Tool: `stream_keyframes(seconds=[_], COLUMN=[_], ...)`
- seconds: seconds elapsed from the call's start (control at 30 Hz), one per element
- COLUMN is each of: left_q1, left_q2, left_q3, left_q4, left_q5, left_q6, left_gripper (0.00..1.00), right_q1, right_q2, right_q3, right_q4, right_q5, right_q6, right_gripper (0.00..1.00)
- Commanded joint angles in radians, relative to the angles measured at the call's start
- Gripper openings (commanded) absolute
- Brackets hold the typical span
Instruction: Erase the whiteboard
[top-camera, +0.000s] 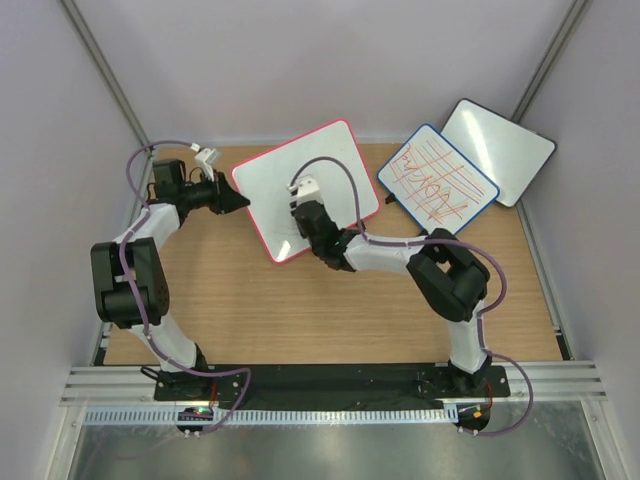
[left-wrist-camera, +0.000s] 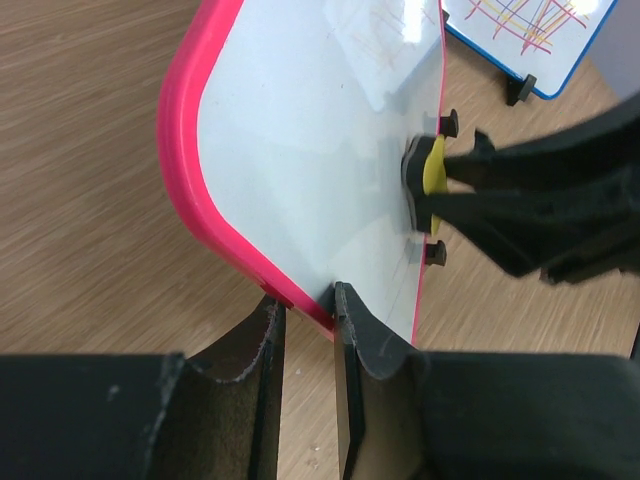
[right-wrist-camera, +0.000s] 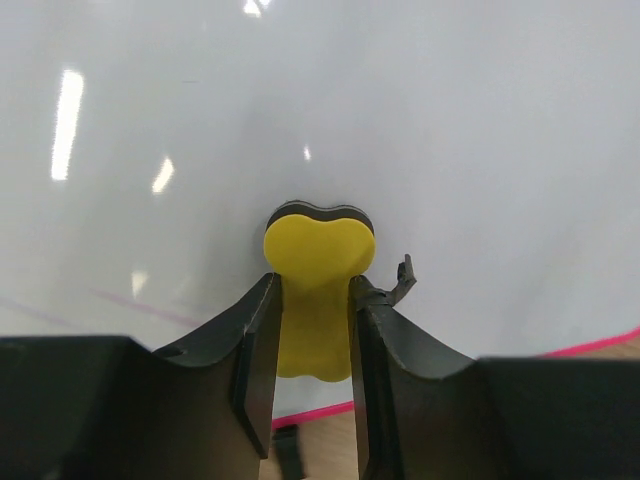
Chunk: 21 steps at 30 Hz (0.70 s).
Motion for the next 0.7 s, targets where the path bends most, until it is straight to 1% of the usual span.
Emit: stream_keyframes(seconds=[0.0, 0.1, 0.17, 0.33, 0.43, 0.47, 0.57, 0.67], left_q1=[-0.026, -0.028, -0.028, -0.026, -0.026, -0.028, -0.026, -0.028], left_q2=[-0.026, -0.031, -0.032, -0.036, -0.039, -0.039, -0.039, -0.037], left_q3=[0.022, 0.019, 0.019, 0.019, 0.021, 0.021, 0.024, 0.025], left_q4=[0.017, 0.018, 0.015, 0.015, 0.012, 0.012, 0.009, 0.005], left_q5=[-0.022, -0.025, -0.026, -0.026, -0.025, -0.025, -0.026, -0.026], left_q6=[0.092, 0.094, 0.095, 0.098, 0.101, 0.103, 0.106, 0.107], left_gripper=[0.0, 0.0, 0.0, 0.0, 0.0, 0.0, 0.0, 0.0], right_q1=[0.092, 0.101, 0.096, 0.04, -0.043, -0.098, -0.193, -0.235], right_q2=[0.086, 0.111, 0.111, 0.059, 0.003, -0.023, -0.053, -0.057], right_q3=[0.086, 0.132, 0.135, 0.06, -0.018, -0.058, -0.11, -0.11], right_q4=[0.017, 0.004, 0.006, 0.006, 0.007, 0.012, 0.027, 0.011], right_q5=[-0.105, -0.122, -0.092, -0.041, -0.035, -0.039, -0.055, -0.067], right_q6=[0.01, 0.016, 0.015, 0.029, 0.071, 0.084, 0.111, 0.107], right_gripper=[0.01, 0.01, 0.01, 0.01, 0.01, 0.01, 0.01, 0.01])
